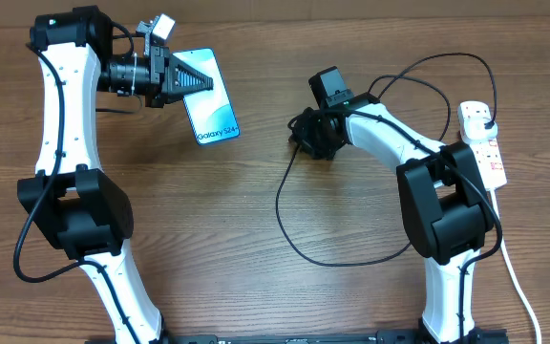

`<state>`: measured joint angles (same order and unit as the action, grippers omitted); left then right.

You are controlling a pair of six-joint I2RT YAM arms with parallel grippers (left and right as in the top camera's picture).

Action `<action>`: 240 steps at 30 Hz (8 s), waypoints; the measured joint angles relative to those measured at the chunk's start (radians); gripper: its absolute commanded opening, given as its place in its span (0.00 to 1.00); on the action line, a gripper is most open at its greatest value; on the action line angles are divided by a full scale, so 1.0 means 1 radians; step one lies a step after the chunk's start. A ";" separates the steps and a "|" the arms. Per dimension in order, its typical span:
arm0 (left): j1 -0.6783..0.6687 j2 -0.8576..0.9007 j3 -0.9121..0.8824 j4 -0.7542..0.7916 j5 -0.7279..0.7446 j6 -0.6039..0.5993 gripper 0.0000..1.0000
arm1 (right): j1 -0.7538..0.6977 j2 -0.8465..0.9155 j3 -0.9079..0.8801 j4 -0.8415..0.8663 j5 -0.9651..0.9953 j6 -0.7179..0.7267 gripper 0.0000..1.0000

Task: Plug charger to phone and switch on socket
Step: 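Grasp the USB-C cable end with the right gripper and lift it, then carry the cable plug with the right gripper under the phone's port, then push the plug up into the phone's bottom port with the right gripper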

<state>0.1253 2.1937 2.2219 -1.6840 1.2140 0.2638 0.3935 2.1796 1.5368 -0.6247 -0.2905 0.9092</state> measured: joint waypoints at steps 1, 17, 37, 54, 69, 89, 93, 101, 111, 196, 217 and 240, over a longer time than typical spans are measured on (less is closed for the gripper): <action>0.000 0.000 0.000 0.000 0.000 0.000 0.04 | 0.000 0.003 0.002 0.005 -0.002 0.000 0.32; 0.000 0.000 0.000 0.000 -0.004 -0.003 0.04 | 0.000 0.046 0.035 0.004 -0.034 -0.040 0.04; 0.000 0.000 0.000 0.000 -0.023 -0.003 0.04 | -0.061 -0.044 0.017 -0.079 -0.319 -0.615 0.04; -0.028 0.000 0.000 -0.001 -0.023 -0.003 0.04 | -0.057 -0.509 0.006 -0.340 -0.386 -0.768 0.04; -0.108 0.000 0.001 -0.003 -0.021 -0.003 0.04 | -0.041 -1.077 -0.461 0.015 -0.424 -0.496 0.04; -0.156 0.000 0.001 0.016 0.244 -0.003 0.04 | 0.131 -0.997 -0.650 0.386 -0.465 -0.153 0.04; -0.156 0.000 0.001 0.016 0.253 -0.003 0.04 | 0.131 -0.985 -0.650 0.409 -0.464 -0.152 0.04; -0.159 0.000 0.001 0.000 0.221 -0.003 0.04 | 0.131 -0.985 -0.650 0.383 -0.459 -0.250 0.04; -0.219 0.000 0.001 0.000 0.168 -0.003 0.04 | 0.148 -0.985 -0.638 0.257 -0.412 -0.349 0.04; -0.263 0.000 0.001 0.000 0.219 -0.034 0.04 | 0.138 -0.986 -0.570 0.265 -0.375 -0.310 0.04; -0.263 0.000 0.001 0.000 0.219 -0.056 0.04 | 0.138 -0.986 -0.570 0.269 -0.375 -0.307 0.04; -0.264 0.000 0.001 -0.001 0.221 -0.083 0.04 | 0.146 -0.986 -0.570 0.291 -0.378 -0.307 0.04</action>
<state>-0.1383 2.1937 2.2227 -1.6848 1.4349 0.1810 0.5396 1.1931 0.9668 -0.3336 -0.6685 0.6025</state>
